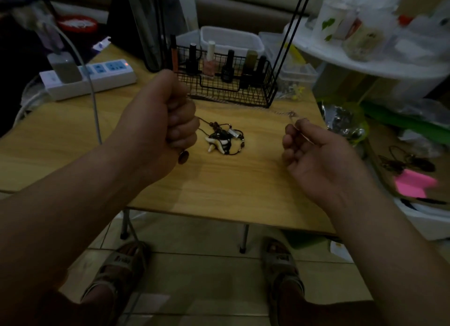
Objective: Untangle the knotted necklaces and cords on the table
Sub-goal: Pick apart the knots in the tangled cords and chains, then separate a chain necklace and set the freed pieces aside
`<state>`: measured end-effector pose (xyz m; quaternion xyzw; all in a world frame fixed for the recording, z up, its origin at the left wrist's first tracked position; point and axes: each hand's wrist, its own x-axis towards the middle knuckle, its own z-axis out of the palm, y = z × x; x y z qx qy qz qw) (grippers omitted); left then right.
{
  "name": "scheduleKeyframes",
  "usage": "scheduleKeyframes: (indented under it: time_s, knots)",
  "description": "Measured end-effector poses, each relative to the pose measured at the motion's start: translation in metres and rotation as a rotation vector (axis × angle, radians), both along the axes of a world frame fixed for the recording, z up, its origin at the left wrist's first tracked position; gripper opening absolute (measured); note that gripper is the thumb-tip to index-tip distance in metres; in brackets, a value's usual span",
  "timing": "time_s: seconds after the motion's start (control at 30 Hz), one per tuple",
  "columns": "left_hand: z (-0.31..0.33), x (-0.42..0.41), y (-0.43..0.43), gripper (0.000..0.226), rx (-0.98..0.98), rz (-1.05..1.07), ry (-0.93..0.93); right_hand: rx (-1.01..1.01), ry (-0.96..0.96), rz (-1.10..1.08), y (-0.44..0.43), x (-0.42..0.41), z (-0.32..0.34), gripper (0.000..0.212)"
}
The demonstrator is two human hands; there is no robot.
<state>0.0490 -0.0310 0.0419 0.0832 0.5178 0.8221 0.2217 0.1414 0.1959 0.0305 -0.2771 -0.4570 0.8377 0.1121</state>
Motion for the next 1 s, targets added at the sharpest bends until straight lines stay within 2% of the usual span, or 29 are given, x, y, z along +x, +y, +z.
scheduleKeyframes:
  time_s: [0.1,0.2,0.43,0.57,0.63,0.73,0.9,1.0]
  knots:
    - [-0.003,-0.001,0.000,0.037,0.016,0.044,-0.065,-0.178,0.072,-0.029,0.006,0.001,0.003,0.012]
    - [-0.006,-0.002,0.001,0.037,-0.007,0.079,-0.090,-0.229,0.120,-0.046,0.013,0.001,0.004,0.018]
    - [-0.009,0.001,0.006,0.039,-0.057,0.132,-0.133,-0.150,0.087,-0.101,0.015,0.001,0.003,0.021]
    - [-0.012,0.001,0.007,0.039,-0.092,0.125,-0.109,-0.136,0.099,-0.041,0.016,0.003,0.003,0.020]
    - [-0.013,0.002,0.008,0.040,-0.118,0.105,-0.077,-0.047,0.084,-0.005,0.018,0.003,0.003,0.018]
    - [-0.010,0.000,0.007,0.041,-0.270,0.038,-0.002,0.115,0.042,-0.033,0.020,0.005,0.006,0.016]
    - [0.004,-0.003,-0.002,0.035,-0.722,-0.310,0.183,-0.096,0.150,-0.205,0.037,0.008,0.015,0.028]
    - [0.009,-0.007,-0.008,0.031,-0.852,-0.398,0.250,-0.010,0.097,-0.147,0.052,0.005,0.014,0.028]
